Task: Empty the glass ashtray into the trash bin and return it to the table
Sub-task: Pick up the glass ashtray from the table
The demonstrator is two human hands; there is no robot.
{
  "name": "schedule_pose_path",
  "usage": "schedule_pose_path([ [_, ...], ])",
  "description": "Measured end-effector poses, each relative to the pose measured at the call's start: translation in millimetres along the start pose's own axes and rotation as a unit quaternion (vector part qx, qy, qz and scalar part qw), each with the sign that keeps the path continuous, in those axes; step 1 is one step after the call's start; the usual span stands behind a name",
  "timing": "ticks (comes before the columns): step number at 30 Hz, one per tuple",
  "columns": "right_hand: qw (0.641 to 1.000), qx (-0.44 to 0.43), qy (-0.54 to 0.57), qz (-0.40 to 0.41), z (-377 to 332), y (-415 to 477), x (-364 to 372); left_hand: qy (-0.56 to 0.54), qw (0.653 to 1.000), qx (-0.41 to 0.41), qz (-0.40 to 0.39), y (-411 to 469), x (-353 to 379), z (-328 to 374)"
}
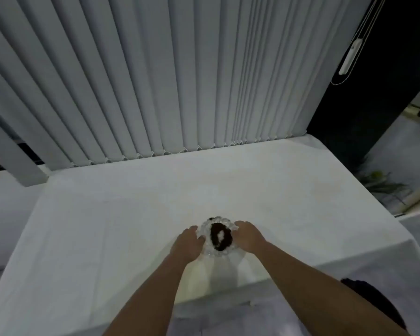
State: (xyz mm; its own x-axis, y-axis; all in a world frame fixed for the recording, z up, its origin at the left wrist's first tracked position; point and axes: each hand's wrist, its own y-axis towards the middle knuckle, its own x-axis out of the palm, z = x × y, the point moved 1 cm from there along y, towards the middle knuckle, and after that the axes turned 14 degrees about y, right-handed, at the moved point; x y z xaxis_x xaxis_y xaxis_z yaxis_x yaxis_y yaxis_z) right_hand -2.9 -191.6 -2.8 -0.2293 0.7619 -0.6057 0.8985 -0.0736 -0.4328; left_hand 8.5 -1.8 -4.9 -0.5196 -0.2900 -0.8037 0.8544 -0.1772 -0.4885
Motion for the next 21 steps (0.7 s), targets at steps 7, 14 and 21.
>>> schedule_pose_path([
  [7,0.991,0.03,0.12,0.056,5.4,-2.2,12.1,-0.158,0.987,-0.042,0.001,1.4,15.5,4.7],
  [14,0.954,0.102,0.264,0.098,24.8,-19.3,6.7,-0.297,0.948,-0.073,-0.084,1.0,7.9,18.9],
  [21,0.801,0.154,0.554,0.166,80.7,-75.4,-40.7,-0.404,0.896,-0.008,-0.184,-3.5,20.2,97.5],
])
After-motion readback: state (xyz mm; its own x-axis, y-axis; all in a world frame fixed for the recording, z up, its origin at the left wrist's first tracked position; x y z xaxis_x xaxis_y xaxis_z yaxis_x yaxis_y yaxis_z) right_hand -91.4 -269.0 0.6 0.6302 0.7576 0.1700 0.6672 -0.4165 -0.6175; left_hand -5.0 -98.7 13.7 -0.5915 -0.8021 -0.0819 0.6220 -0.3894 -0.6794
